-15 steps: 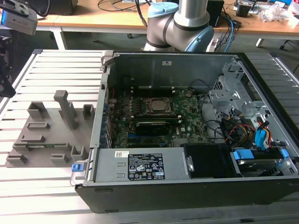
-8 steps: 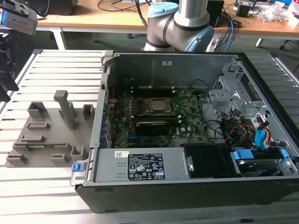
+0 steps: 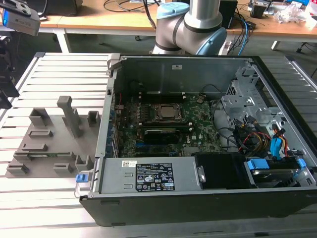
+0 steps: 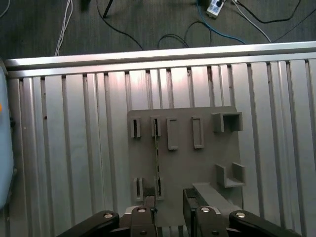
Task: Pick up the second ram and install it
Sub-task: 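Pick up the second ram and move it above second insertion slot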
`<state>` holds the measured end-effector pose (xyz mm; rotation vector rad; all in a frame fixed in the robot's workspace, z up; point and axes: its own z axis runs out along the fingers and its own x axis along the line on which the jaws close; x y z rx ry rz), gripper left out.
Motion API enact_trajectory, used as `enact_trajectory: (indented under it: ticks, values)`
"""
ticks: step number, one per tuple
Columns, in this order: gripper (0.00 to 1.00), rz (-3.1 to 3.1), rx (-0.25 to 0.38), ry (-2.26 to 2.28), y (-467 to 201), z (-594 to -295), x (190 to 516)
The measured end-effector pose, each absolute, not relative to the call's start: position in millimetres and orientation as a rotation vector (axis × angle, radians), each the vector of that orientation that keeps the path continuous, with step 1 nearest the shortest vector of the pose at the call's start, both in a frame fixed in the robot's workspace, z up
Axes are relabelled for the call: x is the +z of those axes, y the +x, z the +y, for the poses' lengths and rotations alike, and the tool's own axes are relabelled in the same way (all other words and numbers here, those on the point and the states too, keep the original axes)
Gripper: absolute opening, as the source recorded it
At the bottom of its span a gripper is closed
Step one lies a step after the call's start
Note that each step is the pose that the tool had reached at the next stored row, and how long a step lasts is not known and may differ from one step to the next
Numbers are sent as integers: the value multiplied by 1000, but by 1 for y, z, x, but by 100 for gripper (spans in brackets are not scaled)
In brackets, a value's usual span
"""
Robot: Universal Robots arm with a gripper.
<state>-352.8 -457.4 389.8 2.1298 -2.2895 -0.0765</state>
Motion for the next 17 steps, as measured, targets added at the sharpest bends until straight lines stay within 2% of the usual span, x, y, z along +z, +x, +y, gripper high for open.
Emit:
enact_trajectory:
  ticks: [17]
  values:
    - [36,-2289,-76,2130,-353,-457,372]
